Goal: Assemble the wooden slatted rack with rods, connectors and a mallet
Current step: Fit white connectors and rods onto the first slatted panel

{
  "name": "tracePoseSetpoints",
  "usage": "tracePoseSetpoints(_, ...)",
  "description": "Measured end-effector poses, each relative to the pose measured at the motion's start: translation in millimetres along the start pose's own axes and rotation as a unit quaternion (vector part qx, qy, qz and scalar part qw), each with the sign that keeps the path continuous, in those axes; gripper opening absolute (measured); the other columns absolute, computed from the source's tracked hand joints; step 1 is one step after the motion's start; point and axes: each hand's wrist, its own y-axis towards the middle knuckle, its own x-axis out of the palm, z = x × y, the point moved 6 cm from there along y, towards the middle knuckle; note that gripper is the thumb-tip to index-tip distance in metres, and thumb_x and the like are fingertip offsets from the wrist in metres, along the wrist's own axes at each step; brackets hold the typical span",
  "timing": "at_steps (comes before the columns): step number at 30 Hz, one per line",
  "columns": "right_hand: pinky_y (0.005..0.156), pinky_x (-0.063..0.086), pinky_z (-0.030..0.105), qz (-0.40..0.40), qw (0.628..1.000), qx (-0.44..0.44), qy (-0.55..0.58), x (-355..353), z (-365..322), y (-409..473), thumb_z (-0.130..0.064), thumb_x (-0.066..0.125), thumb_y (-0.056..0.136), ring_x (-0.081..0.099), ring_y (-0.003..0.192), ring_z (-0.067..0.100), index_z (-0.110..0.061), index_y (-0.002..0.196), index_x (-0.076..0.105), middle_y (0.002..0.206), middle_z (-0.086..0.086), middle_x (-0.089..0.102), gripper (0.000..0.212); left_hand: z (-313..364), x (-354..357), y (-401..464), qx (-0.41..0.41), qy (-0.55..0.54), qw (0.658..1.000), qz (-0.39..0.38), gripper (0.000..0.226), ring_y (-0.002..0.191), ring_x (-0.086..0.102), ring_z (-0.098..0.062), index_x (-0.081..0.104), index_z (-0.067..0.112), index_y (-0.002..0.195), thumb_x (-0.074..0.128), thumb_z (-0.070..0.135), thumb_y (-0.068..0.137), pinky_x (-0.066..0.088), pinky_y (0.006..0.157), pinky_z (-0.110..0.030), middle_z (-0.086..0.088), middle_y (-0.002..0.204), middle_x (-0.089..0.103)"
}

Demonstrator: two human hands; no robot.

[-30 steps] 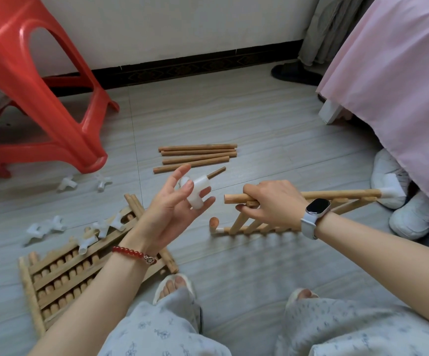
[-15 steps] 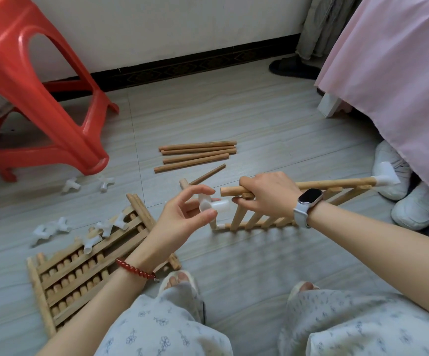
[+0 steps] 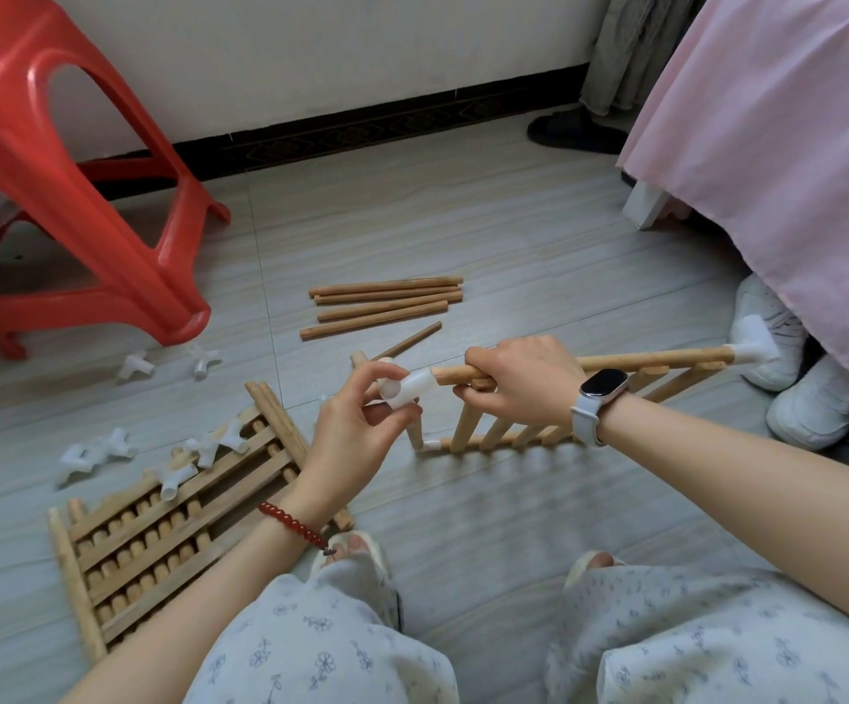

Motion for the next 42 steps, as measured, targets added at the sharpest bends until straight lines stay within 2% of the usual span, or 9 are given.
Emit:
tracePoseSetpoints(5, 0.048, 0.023, 0.024, 0.002, 1.000, 0.018, 0.010, 1, 2, 1, -0.049, 0.040, 0.093, 0.045, 0.058, 0.014, -0.026, 0.078, 0.040, 0.058, -0.008, 0.043, 0.027, 6, 3, -2, 0.131, 0.135, 0.982, 0.011, 0.031, 0.095, 0.066, -0.009, 0.058, 0.013, 0.109, 0.069, 0.007, 0.081, 0.049, 0.083, -0.009, 0.006, 0.106, 0.062)
tracePoseSetpoints(9, 0.048, 0.023, 0.024, -0.001, 1.000, 0.021, 0.012, 0, 4, 1, -0.049, 0.039, 0.094, 0.039, 0.053, 0.009, -0.026, 0.080, 0.041, 0.059, -0.009, 0.044, 0.026, 9, 10, -4, 0.204, 0.214, 0.955, 0.007, 0.040, 0.094, 0.064, -0.012, 0.051, 0.017, 0.115, 0.069, 0.011, 0.081, 0.043, 0.085, -0.003, -0.006, 0.106, 0.067)
tracePoseSetpoints(11, 0.048, 0.022, 0.024, -0.001, 1.000, 0.028, 0.013, 0, 4, 1, -0.048, 0.040, 0.094, 0.037, 0.052, 0.007, -0.026, 0.080, 0.041, 0.058, -0.008, 0.043, 0.026, 9, 14, -1, 0.243, 0.265, 0.933, 0.008, 0.044, 0.090, 0.067, -0.016, 0.047, 0.018, 0.115, 0.070, 0.008, 0.079, 0.045, 0.084, -0.011, -0.011, 0.104, 0.068)
tracePoseSetpoints(16, 0.049, 0.023, 0.023, -0.007, 0.999, 0.032, 0.019, 1, 4, 4, -0.048, 0.040, 0.094, 0.038, 0.052, 0.007, -0.026, 0.080, 0.043, 0.058, -0.009, 0.043, 0.026, 6, 13, 6, 0.260, 0.265, 0.928, 0.031, 0.048, 0.088, 0.068, -0.021, 0.044, 0.019, 0.118, 0.070, 0.006, 0.080, 0.051, 0.081, -0.022, -0.013, 0.108, 0.068)
tracePoseSetpoints(21, 0.049, 0.023, 0.023, -0.006, 0.999, 0.036, 0.026, -1, 7, 5, -0.047, 0.040, 0.094, 0.037, 0.051, 0.006, -0.026, 0.079, 0.043, 0.058, -0.009, 0.043, 0.026, -3, 6, 10, 0.189, 0.189, 0.963, 0.044, 0.051, 0.089, 0.067, -0.016, 0.036, 0.028, 0.120, 0.067, 0.012, 0.083, 0.055, 0.079, -0.026, -0.015, 0.102, 0.068)
tracePoseSetpoints(25, 0.050, 0.025, 0.023, -0.007, 0.999, 0.035, 0.030, -1, 7, 7, -0.047, 0.040, 0.095, 0.037, 0.052, 0.005, -0.026, 0.079, 0.043, 0.058, -0.010, 0.043, 0.026, -3, 9, 1, 0.249, 0.222, 0.942, 0.026, 0.044, 0.088, 0.069, -0.022, 0.039, 0.020, 0.121, 0.059, 0.025, 0.081, 0.052, 0.079, -0.023, -0.021, 0.104, 0.067)
tracePoseSetpoints(36, 0.050, 0.026, 0.022, -0.002, 0.999, 0.036, 0.027, -1, 8, 6, -0.048, 0.039, 0.095, 0.037, 0.052, 0.005, -0.027, 0.080, 0.044, 0.058, -0.010, 0.043, 0.026, 0, 12, 5, 0.275, 0.279, 0.919, 0.053, 0.050, 0.081, 0.071, -0.025, 0.042, 0.015, 0.121, 0.068, 0.013, 0.077, 0.052, 0.076, -0.025, -0.019, 0.099, 0.069)
tracePoseSetpoints(40, 0.049, 0.024, 0.023, 0.010, 0.999, 0.040, 0.025, -3, 7, 6, -0.047, 0.040, 0.094, 0.035, 0.051, 0.005, -0.027, 0.077, 0.042, 0.057, -0.010, 0.041, 0.027, -2, 3, 15, 0.218, 0.237, 0.943, 0.084, 0.055, 0.085, 0.066, -0.019, 0.044, 0.020, 0.120, 0.072, 0.001, 0.077, 0.050, 0.079, -0.021, -0.019, 0.099, 0.068)
tracePoseSetpoints(42, 0.048, 0.023, 0.023, 0.016, 0.999, 0.043, 0.020, -4, 8, 6, -0.048, 0.040, 0.094, 0.035, 0.051, 0.005, -0.027, 0.078, 0.042, 0.058, -0.010, 0.041, 0.027, -1, 1, 18, 0.208, 0.229, 0.946, 0.097, 0.046, 0.084, 0.066, -0.019, 0.053, 0.011, 0.120, 0.072, 0.001, 0.078, 0.049, 0.079, -0.015, -0.017, 0.097, 0.068)
